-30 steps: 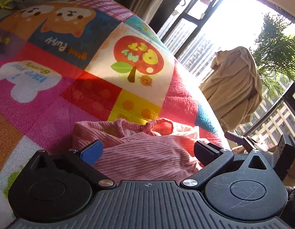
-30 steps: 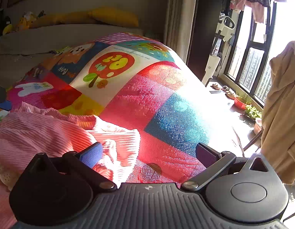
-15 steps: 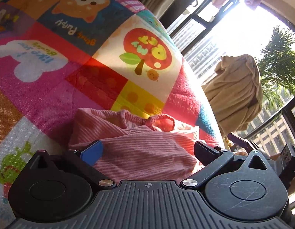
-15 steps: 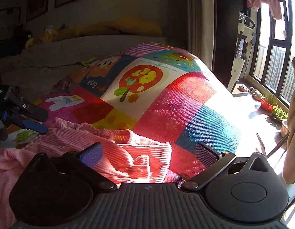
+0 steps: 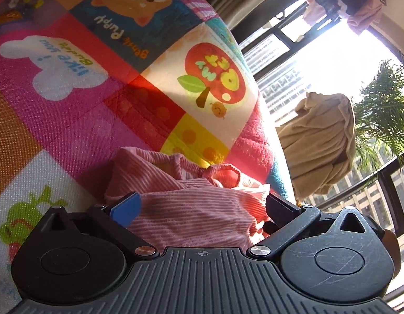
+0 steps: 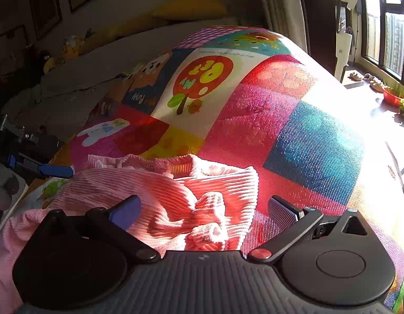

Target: Fold clothes

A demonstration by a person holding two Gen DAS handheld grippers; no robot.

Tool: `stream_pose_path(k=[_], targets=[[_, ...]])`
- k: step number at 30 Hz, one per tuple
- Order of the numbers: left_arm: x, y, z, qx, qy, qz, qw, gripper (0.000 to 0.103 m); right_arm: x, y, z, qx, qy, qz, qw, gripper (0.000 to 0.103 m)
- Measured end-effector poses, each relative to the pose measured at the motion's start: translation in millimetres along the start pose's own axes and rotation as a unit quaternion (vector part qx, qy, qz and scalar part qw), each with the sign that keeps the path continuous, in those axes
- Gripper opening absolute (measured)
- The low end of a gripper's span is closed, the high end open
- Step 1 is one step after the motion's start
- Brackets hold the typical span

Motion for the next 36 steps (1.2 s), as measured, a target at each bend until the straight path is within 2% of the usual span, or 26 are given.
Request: stream_pose_path(k=[3,5,8,10,15,19,21,23,26,30,36], targets=[[1.2,10.2,4.5,-0.024,0.015,0.002,0.9996,0.103,4.4,-31.0,8.5,0.117,0.05,0.079,0.989,0.103],[5.3,18.7,5.6,-0.043,0.03,0.011,0.9986,0.103,15.0,-53.8,9.1,0.191,0.086,0.113,0.971,0.103],[9.9,28.3,6.1,-0.067,0.044,0.008,0.9967,0.103,30.6,-70.9,10.5,0.243,0.108,0.135,0.954,0.103],[15.2,30.9,8.1,-0.078,0.052,0.004,0.9956,0.103,41.0,-68.2,17.5,0.242,0.113,0.141,0.953,0.103],[31.1,27.5,21.2,-0.069,0.044,0.004,0.9967,0.103,67.5,-44.0,31.6,0.207,0.126,0.154,0.958,0.103],[34.1,27.0,26.2,-0.085,0.041,-0.002,0.9956,0.103,79.7,-21.8,33.1,0.196,0.151,0.198,0.948,0.103],[25.3,25.5,24.4,-0.074,0.046,-0.003,0.9962,0.103,78.8,-18.5,31.9,0.184,0.155,0.205,0.949,0.103],[15.5,25.0,21.7,-0.06,0.051,0.0,0.9969,0.103,77.8,-19.6,30.4,0.18,0.156,0.21,0.948,0.103],[16.2,27.1,14.7,-0.048,0.079,0.017,0.9955,0.103,77.8,-18.3,30.7,0.181,0.153,0.211,0.948,0.103],[32.0,22.9,18.5,-0.039,0.075,0.021,0.9962,0.103,75.9,-15.5,29.4,0.172,0.149,0.203,0.952,0.103],[59.3,18.6,25.8,-0.068,0.065,-0.04,0.9948,0.103,75.5,-24.3,27.1,0.188,0.143,0.21,0.949,0.103]])
Point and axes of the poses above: each gripper's, at about its wrist camera, not at the fingertips, and x roughly the way its jaws point, y to its left, z to its top, the point moved 5 cm from there along x, roughly the way its jaws point, and after that the axes turned 7 degrees about x, right-handed, at the moved point
